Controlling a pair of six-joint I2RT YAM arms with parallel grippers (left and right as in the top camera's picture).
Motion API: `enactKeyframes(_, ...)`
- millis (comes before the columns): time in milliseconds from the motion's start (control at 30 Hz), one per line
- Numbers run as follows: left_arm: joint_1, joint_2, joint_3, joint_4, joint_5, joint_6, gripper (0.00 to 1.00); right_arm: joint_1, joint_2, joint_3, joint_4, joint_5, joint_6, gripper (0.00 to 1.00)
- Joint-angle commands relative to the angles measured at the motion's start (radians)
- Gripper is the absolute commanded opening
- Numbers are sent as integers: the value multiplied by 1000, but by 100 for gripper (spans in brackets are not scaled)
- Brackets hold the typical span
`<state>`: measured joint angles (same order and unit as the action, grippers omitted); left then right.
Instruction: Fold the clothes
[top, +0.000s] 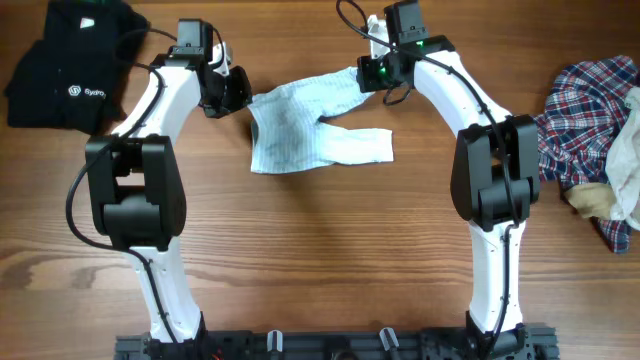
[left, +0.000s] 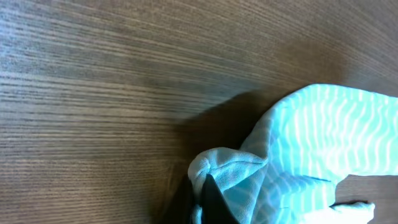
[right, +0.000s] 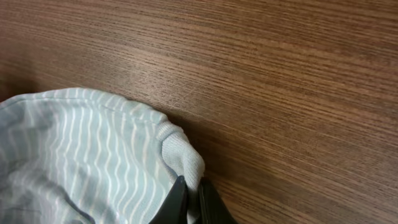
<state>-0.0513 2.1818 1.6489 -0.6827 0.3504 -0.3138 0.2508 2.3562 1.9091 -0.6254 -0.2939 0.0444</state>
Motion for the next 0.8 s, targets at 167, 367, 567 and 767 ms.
enactKeyframes(167, 3, -85, 1, -11, 13, 49, 4, -3, -43, 11, 4, 7, 8, 4)
enactKeyframes(367, 3, -112, 1, -34, 20, 49, 4, -3, -85, 11, 4, 7, 8, 4)
enactKeyframes(567, 3, -112, 1, -76, 20, 49, 4, -3, -105, 11, -65, 7, 8, 4)
enactKeyframes(767, 3, -112, 1, -104, 20, 49, 4, -3, -105, 11, -106, 6, 12, 4)
